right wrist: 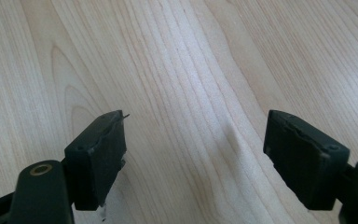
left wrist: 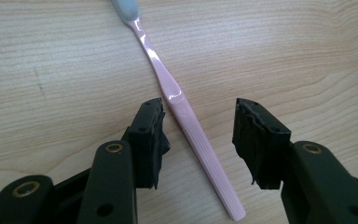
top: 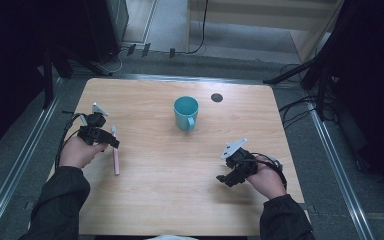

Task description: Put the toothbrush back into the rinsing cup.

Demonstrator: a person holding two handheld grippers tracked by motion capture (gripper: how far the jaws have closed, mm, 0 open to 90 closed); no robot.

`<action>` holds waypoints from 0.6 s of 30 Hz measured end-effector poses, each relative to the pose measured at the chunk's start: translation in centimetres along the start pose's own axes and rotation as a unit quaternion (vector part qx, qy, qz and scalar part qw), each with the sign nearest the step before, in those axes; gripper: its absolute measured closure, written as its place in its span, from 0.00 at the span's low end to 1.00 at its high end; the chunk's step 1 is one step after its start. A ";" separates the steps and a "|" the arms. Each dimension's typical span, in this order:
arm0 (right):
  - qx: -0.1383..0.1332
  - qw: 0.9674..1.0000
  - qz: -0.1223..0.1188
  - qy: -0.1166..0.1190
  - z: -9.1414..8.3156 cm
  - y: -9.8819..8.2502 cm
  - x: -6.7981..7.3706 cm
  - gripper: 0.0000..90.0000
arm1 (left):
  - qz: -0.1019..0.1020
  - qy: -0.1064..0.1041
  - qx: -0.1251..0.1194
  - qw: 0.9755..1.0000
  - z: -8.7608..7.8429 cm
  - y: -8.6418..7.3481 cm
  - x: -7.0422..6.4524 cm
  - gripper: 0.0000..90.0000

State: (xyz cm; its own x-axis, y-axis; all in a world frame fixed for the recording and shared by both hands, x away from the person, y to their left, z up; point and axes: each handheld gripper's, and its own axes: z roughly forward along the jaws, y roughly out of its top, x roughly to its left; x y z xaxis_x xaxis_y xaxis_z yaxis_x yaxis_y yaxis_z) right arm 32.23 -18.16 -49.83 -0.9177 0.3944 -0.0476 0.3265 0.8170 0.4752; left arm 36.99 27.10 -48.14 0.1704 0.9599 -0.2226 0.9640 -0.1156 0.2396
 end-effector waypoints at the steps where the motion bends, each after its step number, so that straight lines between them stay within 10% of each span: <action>1: 0.000 1.000 -0.001 0.000 0.0 0.0 0.0 0.23 | -0.005 0.001 0.006 1.000 0.1 0.0 0.0 0.60; 18: 0.009 1.000 -0.008 0.000 0.2 -0.1 0.2 0.23 | -0.032 0.016 0.029 0.999 1.6 0.8 0.3 0.65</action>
State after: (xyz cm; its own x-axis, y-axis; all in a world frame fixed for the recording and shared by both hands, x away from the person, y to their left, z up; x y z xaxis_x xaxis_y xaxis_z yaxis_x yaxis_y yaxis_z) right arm 32.06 -18.07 -50.06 -0.9227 0.3816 -0.0546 0.3165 0.8309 0.4577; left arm 38.12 26.93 -49.56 0.1025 0.9734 -0.2048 0.9830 -0.0677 0.1707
